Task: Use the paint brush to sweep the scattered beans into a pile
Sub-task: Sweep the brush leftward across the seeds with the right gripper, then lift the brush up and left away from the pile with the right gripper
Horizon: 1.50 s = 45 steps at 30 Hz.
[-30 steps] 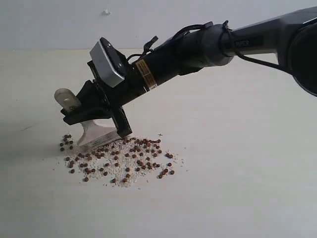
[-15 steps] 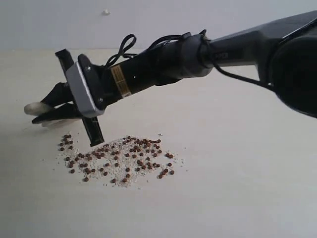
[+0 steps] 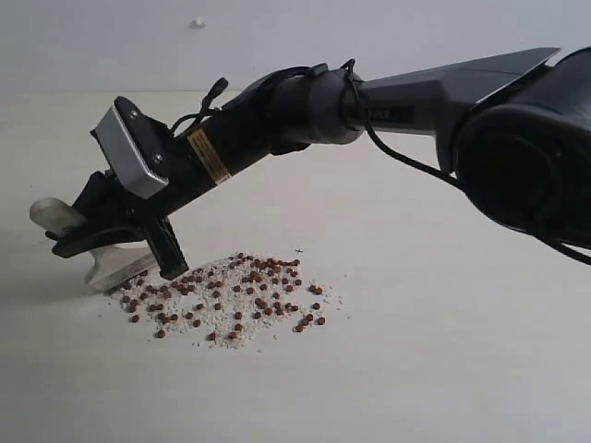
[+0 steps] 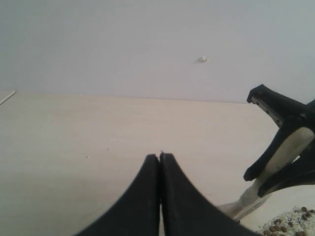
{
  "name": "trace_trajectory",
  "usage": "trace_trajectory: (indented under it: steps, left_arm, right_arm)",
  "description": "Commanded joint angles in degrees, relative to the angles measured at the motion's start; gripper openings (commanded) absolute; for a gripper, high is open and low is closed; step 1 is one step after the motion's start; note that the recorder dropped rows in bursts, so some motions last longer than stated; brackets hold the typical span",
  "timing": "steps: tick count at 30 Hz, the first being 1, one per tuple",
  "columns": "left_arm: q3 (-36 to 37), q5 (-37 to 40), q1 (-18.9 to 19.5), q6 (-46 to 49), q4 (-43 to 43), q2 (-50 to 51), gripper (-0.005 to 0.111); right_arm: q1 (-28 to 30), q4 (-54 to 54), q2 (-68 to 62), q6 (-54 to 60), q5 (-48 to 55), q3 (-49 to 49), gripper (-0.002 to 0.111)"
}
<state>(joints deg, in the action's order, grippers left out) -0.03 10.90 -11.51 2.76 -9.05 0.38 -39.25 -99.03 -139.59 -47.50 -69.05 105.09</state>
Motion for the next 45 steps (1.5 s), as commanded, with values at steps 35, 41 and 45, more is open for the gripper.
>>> trace_trajectory:
  steps: [35, 41, 45]
  left_arm:
    - [0.0, -0.1, 0.2, 0.2, -0.3, -0.4, 0.0]
    - [0.0, -0.1, 0.2, 0.2, -0.3, -0.4, 0.0]
    - [0.0, -0.1, 0.2, 0.2, -0.3, -0.4, 0.0]
  right_arm:
    - [-8.5, 1.9, 17.5, -73.9, 75.9, -4.8, 0.0]
    - [-21.0, 7.7, 17.5, -73.9, 103.4, -9.3, 0.0]
    - [-29.5, 7.8, 17.5, -73.9, 118.8, -10.0, 0.0]
